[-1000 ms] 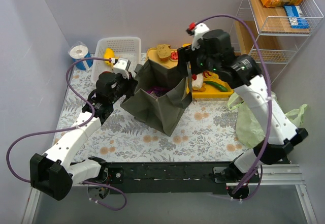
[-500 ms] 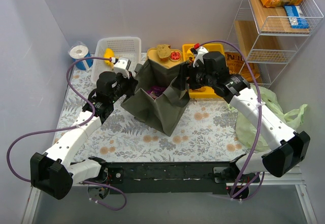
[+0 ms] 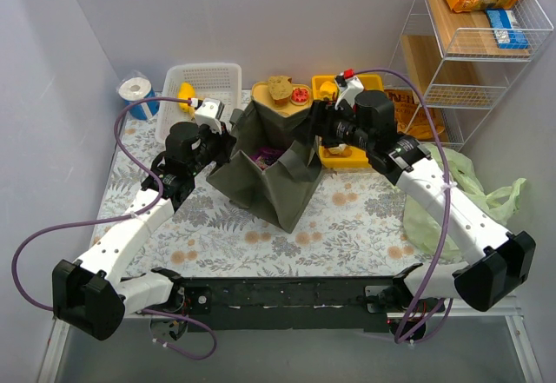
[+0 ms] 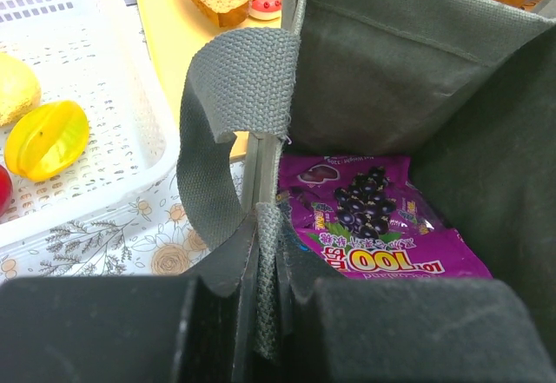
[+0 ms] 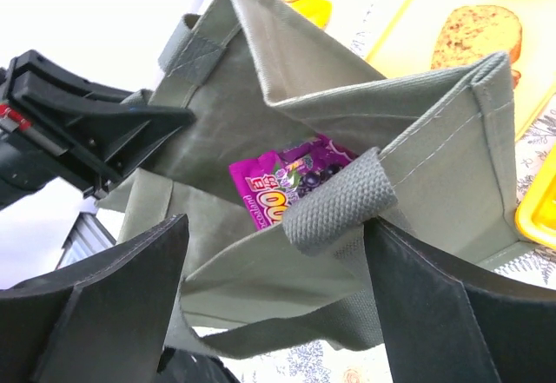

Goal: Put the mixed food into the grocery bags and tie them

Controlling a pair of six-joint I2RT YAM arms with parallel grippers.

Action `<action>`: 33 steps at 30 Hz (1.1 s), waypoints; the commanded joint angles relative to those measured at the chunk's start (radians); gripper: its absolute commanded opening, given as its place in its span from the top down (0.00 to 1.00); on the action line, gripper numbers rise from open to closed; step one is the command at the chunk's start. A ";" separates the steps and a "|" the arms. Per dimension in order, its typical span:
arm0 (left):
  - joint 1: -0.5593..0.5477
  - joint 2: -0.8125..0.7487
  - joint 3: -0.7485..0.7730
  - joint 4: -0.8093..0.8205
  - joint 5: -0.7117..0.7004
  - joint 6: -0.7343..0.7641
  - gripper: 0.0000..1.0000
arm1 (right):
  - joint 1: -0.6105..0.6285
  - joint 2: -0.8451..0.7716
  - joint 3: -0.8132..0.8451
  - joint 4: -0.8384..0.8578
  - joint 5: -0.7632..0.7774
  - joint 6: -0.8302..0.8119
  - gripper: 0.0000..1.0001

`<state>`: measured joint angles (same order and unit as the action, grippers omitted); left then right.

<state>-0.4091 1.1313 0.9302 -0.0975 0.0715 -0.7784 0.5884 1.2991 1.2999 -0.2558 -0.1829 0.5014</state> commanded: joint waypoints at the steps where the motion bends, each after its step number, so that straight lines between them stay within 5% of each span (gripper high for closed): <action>1: -0.002 -0.008 0.002 0.033 -0.002 0.007 1.00 | -0.001 0.025 0.035 0.037 0.063 0.032 0.11; 9: -0.002 -0.013 0.002 0.030 -0.030 0.027 1.00 | 0.005 0.083 0.016 0.007 0.119 0.009 0.23; 12: -0.003 -0.011 0.013 0.027 -0.083 0.034 1.00 | 0.030 0.080 0.030 0.026 0.102 -0.010 0.52; 13: -0.002 -0.010 0.021 0.022 -0.117 0.036 1.00 | 0.039 0.077 0.039 0.021 0.106 -0.020 0.78; 15: 0.006 -0.007 0.065 -0.013 -0.224 0.065 1.00 | 0.072 0.060 0.068 0.006 0.149 -0.046 0.98; 23: 0.092 -0.059 0.212 -0.146 -0.476 0.171 1.00 | 0.188 -0.014 0.121 0.007 0.322 -0.132 0.99; 33: 0.107 -0.131 0.381 -0.376 -0.694 0.277 1.00 | 0.310 0.097 0.199 0.085 0.226 -0.133 0.99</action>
<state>-0.3309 1.1069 1.1957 -0.4778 -0.4011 -0.5747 0.8474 1.3567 1.3964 -0.3077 0.0753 0.3882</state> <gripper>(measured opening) 0.049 0.035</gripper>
